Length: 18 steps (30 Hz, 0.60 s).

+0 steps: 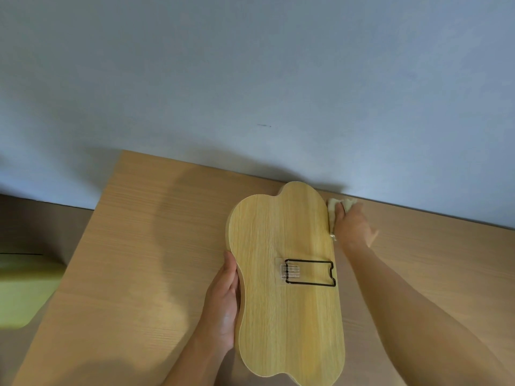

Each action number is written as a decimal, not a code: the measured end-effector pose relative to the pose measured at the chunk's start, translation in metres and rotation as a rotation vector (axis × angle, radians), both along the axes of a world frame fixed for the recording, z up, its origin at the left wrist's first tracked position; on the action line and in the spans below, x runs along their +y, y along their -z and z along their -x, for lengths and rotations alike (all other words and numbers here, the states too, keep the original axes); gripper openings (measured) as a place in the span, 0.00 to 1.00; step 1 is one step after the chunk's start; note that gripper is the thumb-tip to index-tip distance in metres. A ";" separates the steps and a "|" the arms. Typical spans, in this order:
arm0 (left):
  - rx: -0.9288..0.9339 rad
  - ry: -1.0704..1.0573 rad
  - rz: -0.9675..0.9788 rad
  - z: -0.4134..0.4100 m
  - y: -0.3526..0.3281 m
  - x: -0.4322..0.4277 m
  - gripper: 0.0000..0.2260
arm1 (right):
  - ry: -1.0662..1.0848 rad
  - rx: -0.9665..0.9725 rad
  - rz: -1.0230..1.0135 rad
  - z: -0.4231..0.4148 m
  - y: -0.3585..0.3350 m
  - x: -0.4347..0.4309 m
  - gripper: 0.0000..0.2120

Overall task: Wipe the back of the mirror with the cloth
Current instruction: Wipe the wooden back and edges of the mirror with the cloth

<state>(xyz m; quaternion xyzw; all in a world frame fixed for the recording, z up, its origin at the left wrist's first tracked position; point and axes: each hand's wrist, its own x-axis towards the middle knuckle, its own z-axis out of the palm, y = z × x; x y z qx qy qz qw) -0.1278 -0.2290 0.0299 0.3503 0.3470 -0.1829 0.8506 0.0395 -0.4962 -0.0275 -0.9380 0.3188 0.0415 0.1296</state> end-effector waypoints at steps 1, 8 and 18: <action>-0.004 0.005 -0.006 0.000 0.001 0.000 0.35 | -0.009 -0.010 0.026 -0.001 -0.003 -0.002 0.16; 0.001 0.005 -0.029 0.000 0.004 0.001 0.27 | -0.353 -0.343 -0.367 -0.014 -0.049 0.086 0.20; 0.031 -0.008 -0.028 0.001 0.008 0.002 0.28 | -0.157 -0.127 -0.158 -0.010 -0.003 0.036 0.18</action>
